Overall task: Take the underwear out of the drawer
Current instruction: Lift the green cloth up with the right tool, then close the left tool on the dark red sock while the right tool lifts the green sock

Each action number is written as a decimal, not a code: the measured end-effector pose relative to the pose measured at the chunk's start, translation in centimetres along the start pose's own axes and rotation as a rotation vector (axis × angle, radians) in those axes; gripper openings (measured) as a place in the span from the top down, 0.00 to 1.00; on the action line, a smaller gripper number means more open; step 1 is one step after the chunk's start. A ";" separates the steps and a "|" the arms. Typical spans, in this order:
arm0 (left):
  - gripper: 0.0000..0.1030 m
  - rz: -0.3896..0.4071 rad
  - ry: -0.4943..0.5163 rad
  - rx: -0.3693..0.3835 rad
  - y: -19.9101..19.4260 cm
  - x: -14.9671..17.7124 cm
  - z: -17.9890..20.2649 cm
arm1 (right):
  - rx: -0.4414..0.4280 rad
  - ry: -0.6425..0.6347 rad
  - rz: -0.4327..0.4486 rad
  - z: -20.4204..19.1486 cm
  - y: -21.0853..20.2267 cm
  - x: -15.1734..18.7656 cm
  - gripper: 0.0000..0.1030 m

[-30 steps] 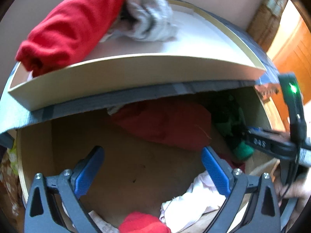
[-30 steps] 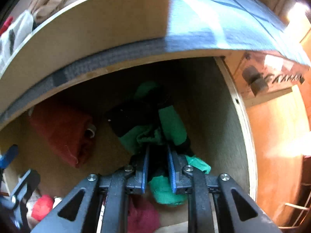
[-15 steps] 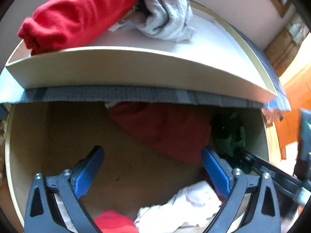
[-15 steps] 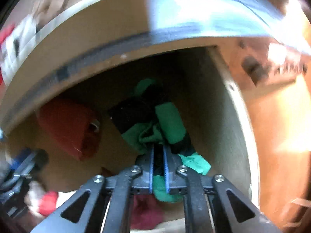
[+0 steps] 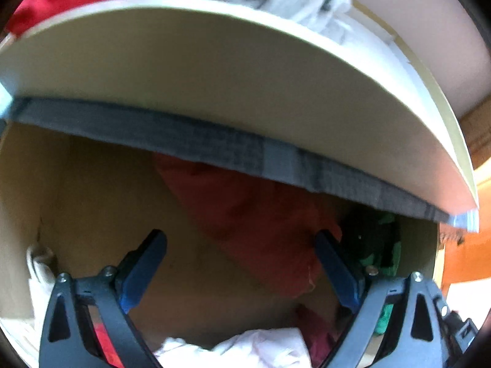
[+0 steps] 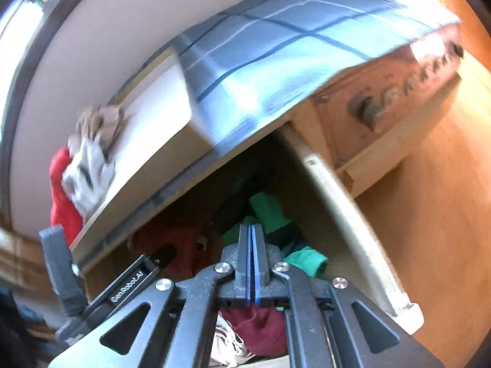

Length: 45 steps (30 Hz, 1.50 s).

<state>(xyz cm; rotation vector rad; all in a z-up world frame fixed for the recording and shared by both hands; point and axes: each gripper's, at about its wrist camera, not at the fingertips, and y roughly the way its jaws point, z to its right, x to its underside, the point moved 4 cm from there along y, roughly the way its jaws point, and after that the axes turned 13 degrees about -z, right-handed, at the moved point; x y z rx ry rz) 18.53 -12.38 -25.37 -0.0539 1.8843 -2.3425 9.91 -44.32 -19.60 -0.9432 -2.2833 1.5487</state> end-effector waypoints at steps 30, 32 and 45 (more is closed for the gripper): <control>0.69 -0.070 0.320 0.066 -1.0 2.8 -2.0 | 0.208 -0.210 -0.194 -4.5 4.5 0.7 0.97; 0.69 -0.061 0.361 0.088 -1.4 2.7 -0.6 | 0.252 -0.239 -0.226 -4.7 5.3 1.1 0.97; 0.69 0.058 0.646 0.174 -6.0 5.5 2.2 | 0.096 -0.209 -0.302 -4.9 5.9 1.1 0.61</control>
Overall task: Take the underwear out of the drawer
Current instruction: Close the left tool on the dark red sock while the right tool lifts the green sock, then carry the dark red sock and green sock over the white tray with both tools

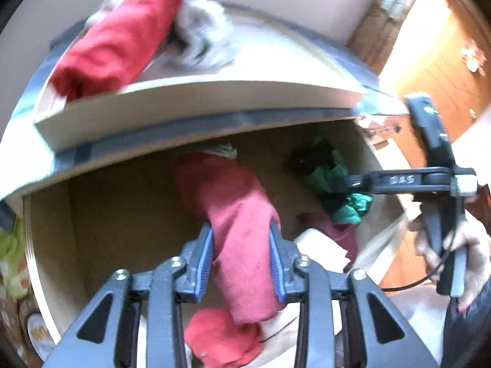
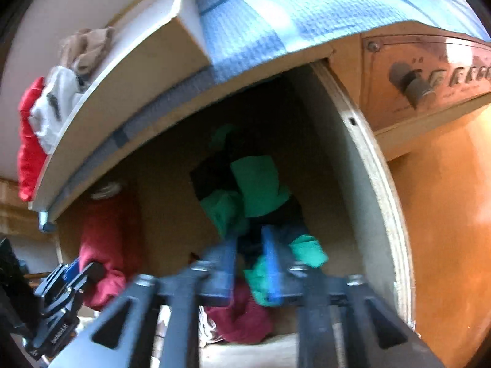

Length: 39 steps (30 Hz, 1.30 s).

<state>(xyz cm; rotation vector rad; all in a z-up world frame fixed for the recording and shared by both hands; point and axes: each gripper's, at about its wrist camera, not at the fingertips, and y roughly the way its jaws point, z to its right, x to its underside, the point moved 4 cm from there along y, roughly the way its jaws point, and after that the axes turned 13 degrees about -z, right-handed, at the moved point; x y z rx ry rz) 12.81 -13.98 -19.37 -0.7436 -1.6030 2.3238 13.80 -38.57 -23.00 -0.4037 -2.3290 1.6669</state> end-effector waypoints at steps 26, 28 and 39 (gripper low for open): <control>0.45 -0.162 -0.130 0.028 3.4 -1.3 -2.8 | -0.094 0.100 0.236 -2.0 -1.7 2.4 0.78; 0.45 -0.197 -0.115 -0.013 4.4 -1.5 -2.2 | -0.132 0.111 0.264 -1.9 -2.0 2.8 0.78; 0.70 -0.241 -0.136 -0.085 7.5 -1.8 -1.8 | -0.145 0.014 0.434 -2.8 -6.9 4.5 0.78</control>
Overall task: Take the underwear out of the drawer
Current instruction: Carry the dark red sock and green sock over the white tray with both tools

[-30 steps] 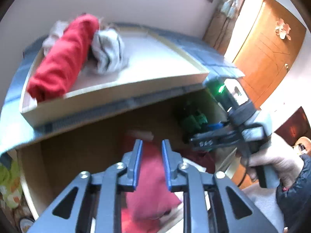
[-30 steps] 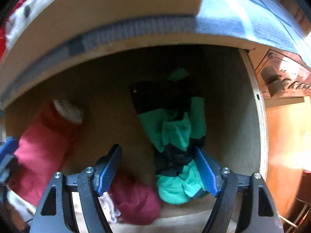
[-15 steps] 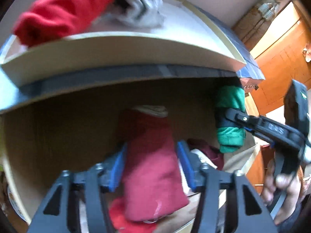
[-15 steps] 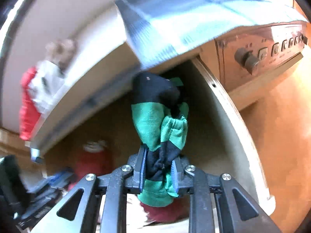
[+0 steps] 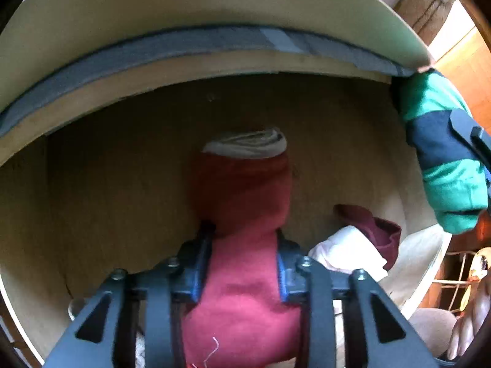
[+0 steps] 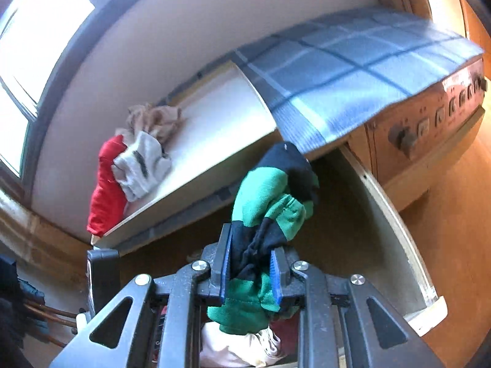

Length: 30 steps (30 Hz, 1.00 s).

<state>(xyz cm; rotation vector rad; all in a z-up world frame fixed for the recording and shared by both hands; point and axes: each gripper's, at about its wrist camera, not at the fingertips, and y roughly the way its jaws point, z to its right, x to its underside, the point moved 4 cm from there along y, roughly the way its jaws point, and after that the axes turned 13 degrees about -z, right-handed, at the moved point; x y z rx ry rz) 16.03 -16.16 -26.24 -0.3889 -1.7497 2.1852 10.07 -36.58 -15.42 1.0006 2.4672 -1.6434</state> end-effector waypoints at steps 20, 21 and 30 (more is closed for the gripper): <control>0.77 0.189 0.177 0.191 -7.5 2.9 3.4 | -0.091 -0.040 0.141 -1.1 -3.4 -0.6 0.83; 0.77 0.203 0.179 0.207 -7.9 2.9 3.5 | -0.102 -0.042 0.144 -1.3 -3.5 -0.6 0.83; 0.77 0.337 0.158 0.240 -12.2 0.8 3.7 | -0.163 -0.091 0.219 -3.8 -5.1 -2.2 0.83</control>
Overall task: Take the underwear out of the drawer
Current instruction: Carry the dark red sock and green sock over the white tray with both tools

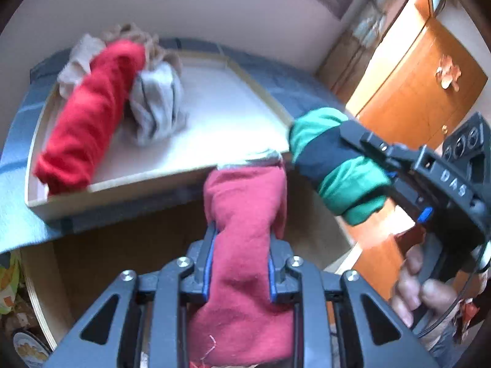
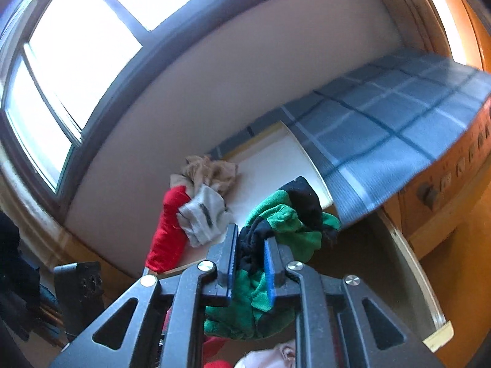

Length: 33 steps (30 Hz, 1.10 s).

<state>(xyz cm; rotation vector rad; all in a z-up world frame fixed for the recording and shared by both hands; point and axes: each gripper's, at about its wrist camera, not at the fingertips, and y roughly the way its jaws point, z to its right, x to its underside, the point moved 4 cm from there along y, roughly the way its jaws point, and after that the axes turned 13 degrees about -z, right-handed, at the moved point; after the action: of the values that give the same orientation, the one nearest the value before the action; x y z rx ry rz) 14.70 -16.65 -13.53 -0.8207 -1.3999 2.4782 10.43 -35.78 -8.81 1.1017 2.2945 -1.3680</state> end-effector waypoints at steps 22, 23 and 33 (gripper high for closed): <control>0.77 0.267 -0.089 -0.080 -3.1 -11.7 -2.4 | 0.034 -0.055 0.088 -2.2 4.1 -9.2 0.84; 0.77 0.273 -0.098 -0.084 -3.1 -12.3 -2.6 | 0.045 -0.065 0.091 -2.3 4.4 -9.9 0.84; 0.77 0.285 -0.200 -0.104 -0.9 -17.3 -4.6 | 0.135 -0.120 0.061 -3.0 8.7 -14.3 0.84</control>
<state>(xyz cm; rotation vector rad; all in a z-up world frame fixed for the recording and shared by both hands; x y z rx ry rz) 31.52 -19.92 -8.16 -0.8678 -1.5878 2.7881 26.89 -37.75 -4.93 1.0871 2.0942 -1.5408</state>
